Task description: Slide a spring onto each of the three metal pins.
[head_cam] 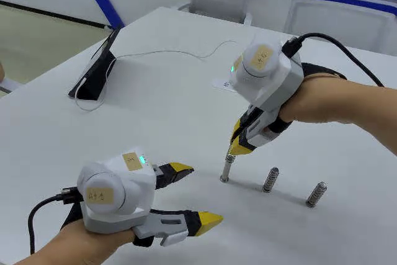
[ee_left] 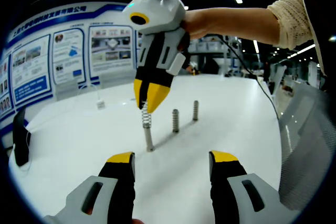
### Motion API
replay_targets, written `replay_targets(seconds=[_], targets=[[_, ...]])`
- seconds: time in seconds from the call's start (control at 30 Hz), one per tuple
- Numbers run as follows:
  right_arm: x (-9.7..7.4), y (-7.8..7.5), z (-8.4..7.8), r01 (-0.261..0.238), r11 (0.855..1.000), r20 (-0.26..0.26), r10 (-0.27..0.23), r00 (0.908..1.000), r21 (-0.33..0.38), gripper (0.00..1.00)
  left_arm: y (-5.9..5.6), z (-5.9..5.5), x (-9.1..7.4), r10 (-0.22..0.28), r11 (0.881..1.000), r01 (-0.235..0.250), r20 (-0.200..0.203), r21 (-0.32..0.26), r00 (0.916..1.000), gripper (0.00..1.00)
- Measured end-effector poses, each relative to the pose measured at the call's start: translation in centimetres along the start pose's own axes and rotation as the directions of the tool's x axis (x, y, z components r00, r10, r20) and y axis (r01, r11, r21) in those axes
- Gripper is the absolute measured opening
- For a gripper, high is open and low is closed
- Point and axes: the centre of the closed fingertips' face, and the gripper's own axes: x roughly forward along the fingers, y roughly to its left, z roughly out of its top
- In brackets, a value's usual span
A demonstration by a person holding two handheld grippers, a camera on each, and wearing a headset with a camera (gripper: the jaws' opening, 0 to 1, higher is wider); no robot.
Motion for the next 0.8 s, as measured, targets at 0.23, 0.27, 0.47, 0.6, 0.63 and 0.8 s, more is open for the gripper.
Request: replay_targets(seconds=[0.23,0.27,0.47,0.6,0.63,0.8], targets=[[0.9,0.0,-0.4,-0.010,1.000,-0.013,0.010,0.9999,0.009,0.12,0.1,-0.4,0.0,0.001,1.000,-0.001,-0.008,-0.005,1.0000,0.57],[1.0,0.0,-0.4,-0.011,1.000,-0.014,0.011,0.9998,0.009,0.12,0.1,-0.4,0.0,0.001,1.000,-0.001,-0.008,-0.006,1.0000,0.57],[1.8,0.0,-0.8,-0.023,1.000,-0.021,0.024,0.9995,0.021,0.12,0.1,-0.6,0.1,0.002,1.000,-0.002,-0.010,-0.011,0.9999,0.57],[2.3,0.1,-0.9,-0.027,0.999,-0.024,0.028,0.9993,0.027,0.12,0.1,-0.7,0.2,0.000,1.000,0.000,-0.014,-0.011,0.9999,0.57],[2.5,0.1,-1.0,-0.030,0.999,-0.024,0.031,0.9992,0.029,0.12,0.1,-0.7,0.1,0.001,1.000,-0.001,-0.014,-0.010,0.9999,0.57],[3.2,0.0,-1.4,-0.035,0.999,-0.035,0.036,0.9987,0.037,0.12,0.3,-0.7,0.1,0.007,1.000,-0.007,-0.014,-0.015,0.9999,0.57]])
